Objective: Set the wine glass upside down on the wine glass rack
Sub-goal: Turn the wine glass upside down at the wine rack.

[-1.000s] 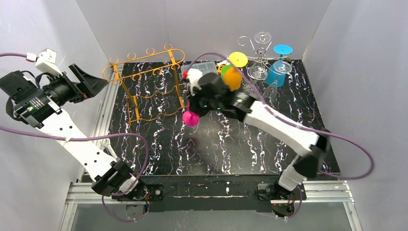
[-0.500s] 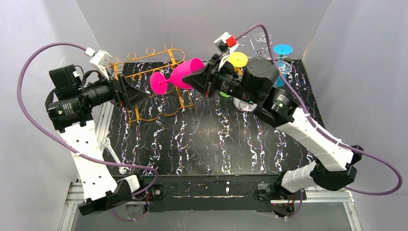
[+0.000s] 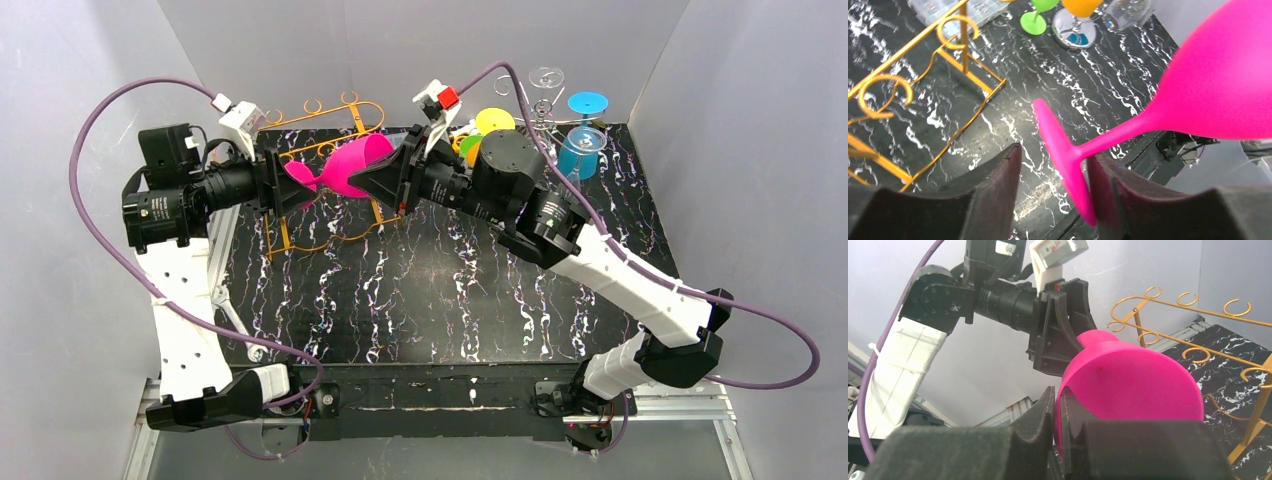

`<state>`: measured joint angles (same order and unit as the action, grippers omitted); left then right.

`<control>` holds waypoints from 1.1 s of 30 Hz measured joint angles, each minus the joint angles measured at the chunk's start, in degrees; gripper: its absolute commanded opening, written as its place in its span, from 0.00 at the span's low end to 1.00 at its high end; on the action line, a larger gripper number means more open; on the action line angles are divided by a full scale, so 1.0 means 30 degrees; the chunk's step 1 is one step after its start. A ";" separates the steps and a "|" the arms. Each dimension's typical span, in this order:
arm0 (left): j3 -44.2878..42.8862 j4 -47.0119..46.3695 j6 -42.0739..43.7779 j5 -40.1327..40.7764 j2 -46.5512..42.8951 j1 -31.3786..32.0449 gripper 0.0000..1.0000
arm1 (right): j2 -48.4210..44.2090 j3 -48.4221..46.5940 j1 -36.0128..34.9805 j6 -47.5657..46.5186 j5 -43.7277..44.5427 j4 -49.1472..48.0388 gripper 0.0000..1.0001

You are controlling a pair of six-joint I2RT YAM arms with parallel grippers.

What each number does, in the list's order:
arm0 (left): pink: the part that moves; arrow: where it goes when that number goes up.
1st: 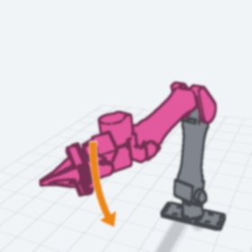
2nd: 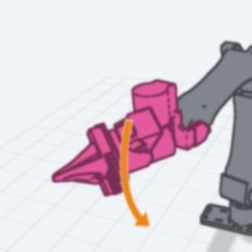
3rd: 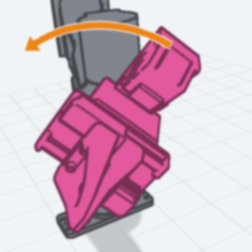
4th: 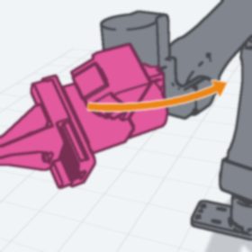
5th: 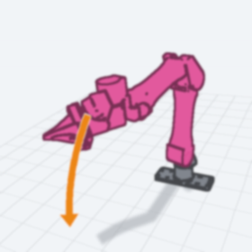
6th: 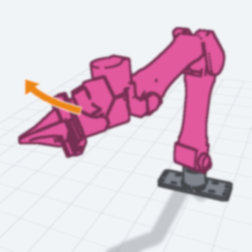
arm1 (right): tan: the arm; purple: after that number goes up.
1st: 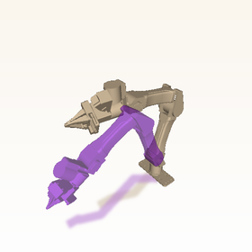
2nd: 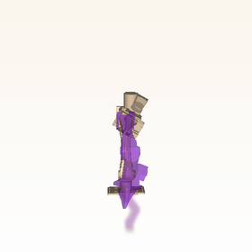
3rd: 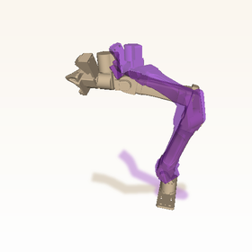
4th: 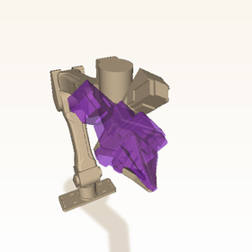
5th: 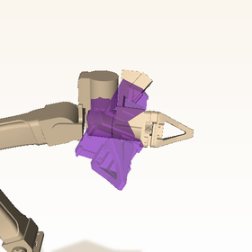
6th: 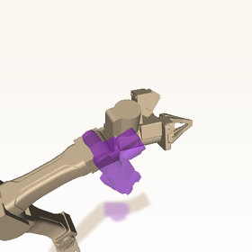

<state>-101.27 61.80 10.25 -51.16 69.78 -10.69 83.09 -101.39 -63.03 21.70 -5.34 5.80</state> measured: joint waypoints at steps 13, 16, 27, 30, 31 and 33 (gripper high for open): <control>0.0200 -0.1852 0.3522 0.3647 -0.0891 0.0071 0.00 | -0.0139 0.1093 -0.0532 -0.0322 0.0509 0.1731 0.98; 0.1042 -0.2763 0.5757 0.3918 -0.1880 0.0067 0.00 | -0.0688 0.1400 -0.0510 -0.0559 0.0719 0.3420 0.98; 0.4538 -0.6481 1.3212 0.1567 -0.6901 0.0071 0.00 | -0.0802 0.1168 -0.0499 -0.0526 -0.0747 0.4398 0.98; 0.5160 -0.7068 1.4639 0.0926 -0.7663 0.0071 0.00 | 0.0310 0.1251 -0.0499 -0.0235 -0.1750 0.3702 0.98; 0.5306 -0.7203 1.5055 0.0760 -0.7812 0.0071 0.00 | 0.0630 0.1316 -0.0499 -0.0140 -0.2081 0.3418 0.98; 0.5468 -0.7374 1.5676 0.0551 -0.7947 0.0071 0.00 | 0.1024 0.1701 -0.0499 0.0124 -0.2720 0.2701 0.98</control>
<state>-84.87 39.67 57.28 -49.51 45.94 -10.48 86.16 -96.29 -64.53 22.08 -13.50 13.91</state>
